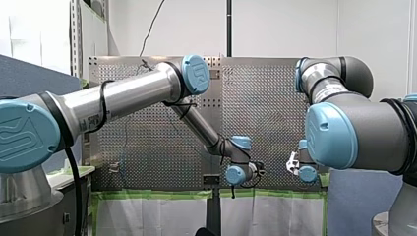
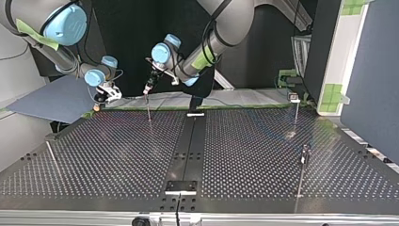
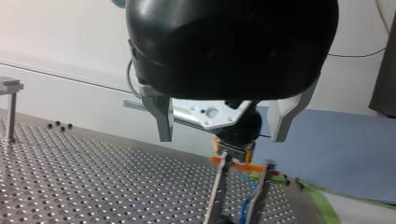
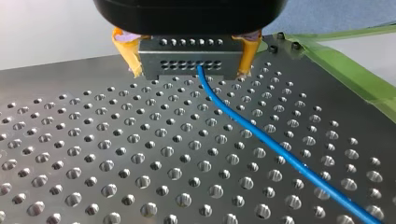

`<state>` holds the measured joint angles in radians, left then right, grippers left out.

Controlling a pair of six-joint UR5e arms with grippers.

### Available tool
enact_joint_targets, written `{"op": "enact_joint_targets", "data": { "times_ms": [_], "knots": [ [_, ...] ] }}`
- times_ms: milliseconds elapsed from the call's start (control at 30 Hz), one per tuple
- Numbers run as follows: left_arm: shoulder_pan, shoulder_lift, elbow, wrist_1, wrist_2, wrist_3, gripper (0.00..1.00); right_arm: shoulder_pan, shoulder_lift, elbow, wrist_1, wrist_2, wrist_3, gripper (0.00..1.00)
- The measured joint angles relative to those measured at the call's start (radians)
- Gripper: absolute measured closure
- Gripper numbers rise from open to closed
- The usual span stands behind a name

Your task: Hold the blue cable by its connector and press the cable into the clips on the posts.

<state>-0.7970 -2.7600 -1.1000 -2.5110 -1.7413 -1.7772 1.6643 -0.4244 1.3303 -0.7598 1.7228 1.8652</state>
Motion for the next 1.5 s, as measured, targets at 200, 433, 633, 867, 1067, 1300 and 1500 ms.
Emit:
{"op": "enact_joint_targets", "data": {
  "times_ms": [200,433,633,867,1067,1300,1500],
  "knots": [
    [-0.006,0.000,-0.007,-0.006,-0.024,0.004,0.00,0.000,0.000,0.000,0.001,0.000,0.000,1.00],
    [-0.011,0.000,-0.011,-0.007,-0.069,0.004,0.00,-0.001,0.000,0.000,0.000,0.000,0.002,1.00],
    [-0.014,0.000,-0.009,-0.026,-0.085,0.008,0.00,-0.004,0.000,0.000,-0.001,-0.010,0.018,1.00],
    [-0.016,0.000,-0.013,-0.038,-0.088,0.010,0.00,-0.001,0.000,-0.001,0.000,-0.015,0.021,1.00],
    [-0.011,0.000,-0.013,-0.044,-0.087,0.015,0.00,0.001,0.000,0.000,0.002,-0.015,0.020,1.00],
    [-0.014,0.000,-0.015,-0.051,-0.087,0.019,0.00,0.002,-0.003,0.001,0.006,-0.013,0.023,1.00],
    [-0.014,0.004,-0.026,-0.061,-0.102,0.031,0.00,0.004,-0.043,0.029,-0.006,-0.033,0.063,1.00]
  ]
}}
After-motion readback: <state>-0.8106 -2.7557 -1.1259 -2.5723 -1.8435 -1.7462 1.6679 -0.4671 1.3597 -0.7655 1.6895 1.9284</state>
